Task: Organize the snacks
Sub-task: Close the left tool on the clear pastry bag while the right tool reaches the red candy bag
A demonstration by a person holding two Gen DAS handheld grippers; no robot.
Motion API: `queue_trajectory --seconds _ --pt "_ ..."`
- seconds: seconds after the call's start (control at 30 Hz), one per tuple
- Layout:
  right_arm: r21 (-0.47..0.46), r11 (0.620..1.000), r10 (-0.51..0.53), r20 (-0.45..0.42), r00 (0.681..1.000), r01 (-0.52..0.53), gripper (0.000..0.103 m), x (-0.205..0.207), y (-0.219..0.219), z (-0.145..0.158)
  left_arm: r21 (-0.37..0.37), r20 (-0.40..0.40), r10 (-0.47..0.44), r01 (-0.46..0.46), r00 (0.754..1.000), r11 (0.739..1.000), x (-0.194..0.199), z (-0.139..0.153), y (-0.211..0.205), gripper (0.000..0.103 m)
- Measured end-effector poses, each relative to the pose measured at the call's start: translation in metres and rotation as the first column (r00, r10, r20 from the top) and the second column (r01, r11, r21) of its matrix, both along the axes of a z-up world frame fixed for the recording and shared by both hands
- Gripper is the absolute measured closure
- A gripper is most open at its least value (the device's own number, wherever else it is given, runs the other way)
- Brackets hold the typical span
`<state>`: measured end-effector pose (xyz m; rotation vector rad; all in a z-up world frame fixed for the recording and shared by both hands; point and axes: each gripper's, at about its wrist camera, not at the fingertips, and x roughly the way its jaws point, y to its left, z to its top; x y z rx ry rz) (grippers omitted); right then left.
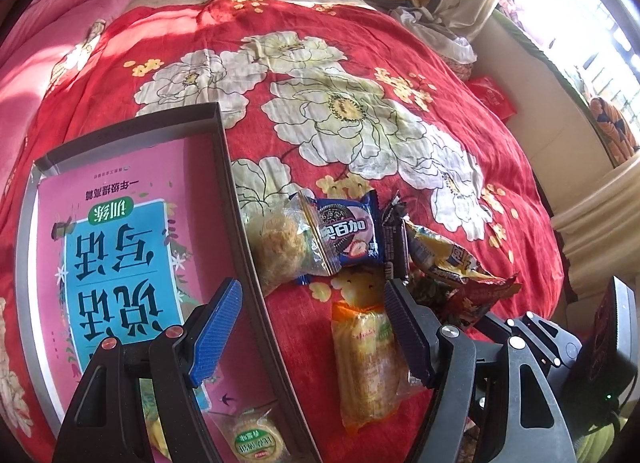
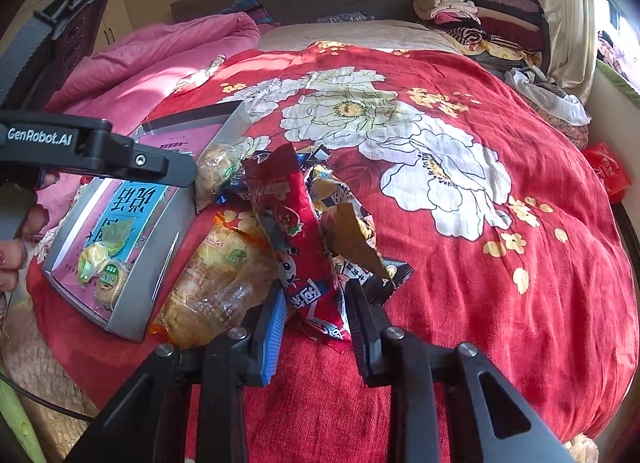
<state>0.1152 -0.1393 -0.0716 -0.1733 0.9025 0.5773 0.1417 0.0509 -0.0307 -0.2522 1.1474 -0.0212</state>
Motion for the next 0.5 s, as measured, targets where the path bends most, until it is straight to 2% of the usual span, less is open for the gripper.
queue_trajectory --seconds 0.13,0.37,0.5 --pt "0.009 1.000 -0.007 -0.010 1.000 0.007 0.075 0.003 -0.002 -0.003 0.008 -0.025 0.024 -0.023 0.999 1.000 0.013 -0.008 0.002 0.028" --pt "0.027 0.999 -0.020 -0.018 1.000 0.021 0.075 0.007 -0.005 -0.004 0.062 -0.063 0.049 -0.045 0.997 0.997 0.028 -0.020 0.000 0.043" --pt "0.029 0.999 -0.018 -0.021 1.000 0.019 0.075 0.007 -0.007 -0.005 0.116 -0.077 0.062 -0.053 0.995 0.992 0.033 -0.024 -0.002 0.048"
